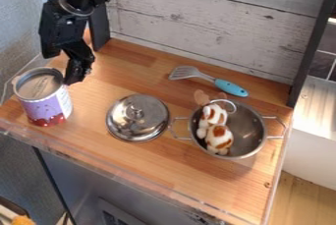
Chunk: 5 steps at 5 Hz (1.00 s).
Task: Move the can to the lower left side of table
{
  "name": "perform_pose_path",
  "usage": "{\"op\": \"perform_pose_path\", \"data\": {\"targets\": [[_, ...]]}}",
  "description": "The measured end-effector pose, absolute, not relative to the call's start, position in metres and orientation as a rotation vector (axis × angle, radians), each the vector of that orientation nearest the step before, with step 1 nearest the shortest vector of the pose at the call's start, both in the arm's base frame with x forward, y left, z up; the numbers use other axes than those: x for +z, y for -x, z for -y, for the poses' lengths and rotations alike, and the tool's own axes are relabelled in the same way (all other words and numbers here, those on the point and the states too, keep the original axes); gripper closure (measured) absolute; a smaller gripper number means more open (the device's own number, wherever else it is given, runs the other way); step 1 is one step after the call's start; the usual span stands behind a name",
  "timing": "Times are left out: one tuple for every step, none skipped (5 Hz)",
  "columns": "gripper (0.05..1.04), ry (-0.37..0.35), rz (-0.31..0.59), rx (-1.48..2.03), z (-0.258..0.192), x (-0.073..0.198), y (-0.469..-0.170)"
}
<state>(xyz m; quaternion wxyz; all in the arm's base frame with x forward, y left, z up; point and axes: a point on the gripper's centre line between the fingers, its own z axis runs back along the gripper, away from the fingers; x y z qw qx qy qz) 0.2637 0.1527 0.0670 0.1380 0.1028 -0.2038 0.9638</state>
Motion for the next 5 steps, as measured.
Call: {"op": "perform_pose_path", "data": {"targets": [[0.083,-0.228,0.588,2.787,-0.152,0.084,-0.275],[0.083,-0.103,0.597,2.801,-0.151,0.112,-0.288],[0.083,-0.034,0.579,2.799,-0.149,0.130,-0.295],[0.083,-0.026,0.577,2.798,-0.148,0.131,-0.295],[0.083,-0.026,0.578,2.795,-0.148,0.132,-0.295]]}}
